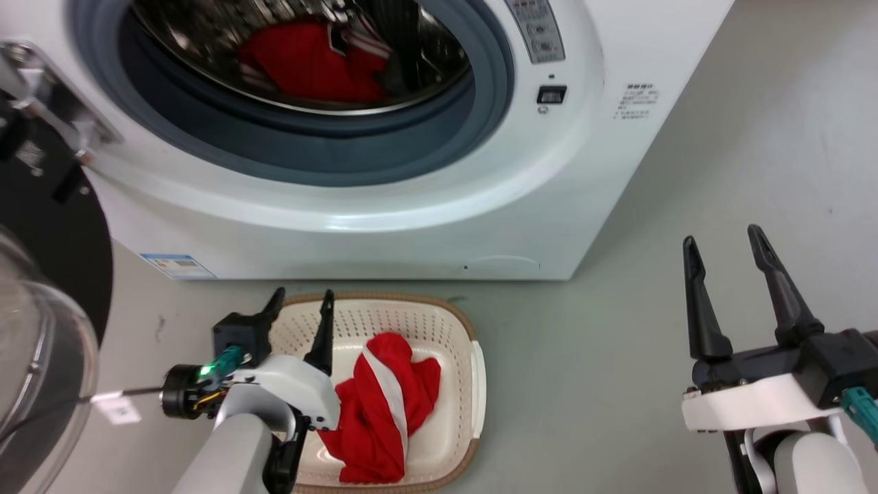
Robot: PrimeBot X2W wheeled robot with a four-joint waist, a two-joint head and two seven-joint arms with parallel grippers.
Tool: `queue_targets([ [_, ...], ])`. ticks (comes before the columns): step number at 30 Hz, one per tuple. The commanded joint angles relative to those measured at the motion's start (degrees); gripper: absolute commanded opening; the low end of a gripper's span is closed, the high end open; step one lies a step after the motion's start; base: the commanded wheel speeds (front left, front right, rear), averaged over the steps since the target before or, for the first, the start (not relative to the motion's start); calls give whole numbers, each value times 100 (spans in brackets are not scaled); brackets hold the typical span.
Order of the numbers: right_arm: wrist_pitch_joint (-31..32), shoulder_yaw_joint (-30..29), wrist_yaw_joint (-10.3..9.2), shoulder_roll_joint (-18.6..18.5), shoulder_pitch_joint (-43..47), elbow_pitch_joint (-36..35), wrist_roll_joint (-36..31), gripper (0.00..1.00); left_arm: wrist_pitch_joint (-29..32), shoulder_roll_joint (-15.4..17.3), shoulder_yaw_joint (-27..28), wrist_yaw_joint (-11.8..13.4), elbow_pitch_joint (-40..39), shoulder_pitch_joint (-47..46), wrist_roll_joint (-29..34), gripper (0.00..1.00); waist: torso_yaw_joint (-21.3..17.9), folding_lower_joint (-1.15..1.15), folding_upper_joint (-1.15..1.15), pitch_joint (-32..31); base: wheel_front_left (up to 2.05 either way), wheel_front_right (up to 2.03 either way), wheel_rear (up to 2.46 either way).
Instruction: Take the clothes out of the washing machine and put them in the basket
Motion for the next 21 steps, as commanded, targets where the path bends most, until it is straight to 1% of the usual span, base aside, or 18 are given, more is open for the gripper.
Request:
queue_targets([
  [1, -14, 6, -4, 4, 92, 12, 0, 100, -15, -36, 162, 45, -239, 161, 91, 100, 102, 1, 0, -211, 0, 0, 0],
  [5, -14, 31, -4, 4, 194, 28, 23, 100, -15, -143, 718, 47, -1031, 589, 455, 100, 115, 1, 0, -400, 0, 0, 0],
  [7, -14, 40, -4, 4, 229, 34, 29, 100, -15, -226, 924, -20, -1286, 718, 579, 100, 108, 1, 0, -463, 0, 0, 0],
  [10, -14, 69, -4, 4, 246, 21, 36, 100, -15, -292, 1114, -164, -1433, 740, 728, 100, 74, 1, 0, -501, 0, 0, 0],
  [13, -14, 84, -4, 5, 209, -5, 63, 100, -16, -275, 1234, -263, -1337, 540, 861, 100, 15, 1, 0, -462, 0, 0, 0],
  [16, -14, 133, -4, 5, 106, -29, 97, 100, -15, -258, 1288, -336, -1068, 211, 956, 100, -76, 1, 0, -350, 0, 0, 0],
  [21, -14, 199, -4, 5, -117, -99, 162, 100, -16, -177, 1235, -449, -405, -701, 1090, 100, -269, 1, 0, 10, 0, 0, 0],
])
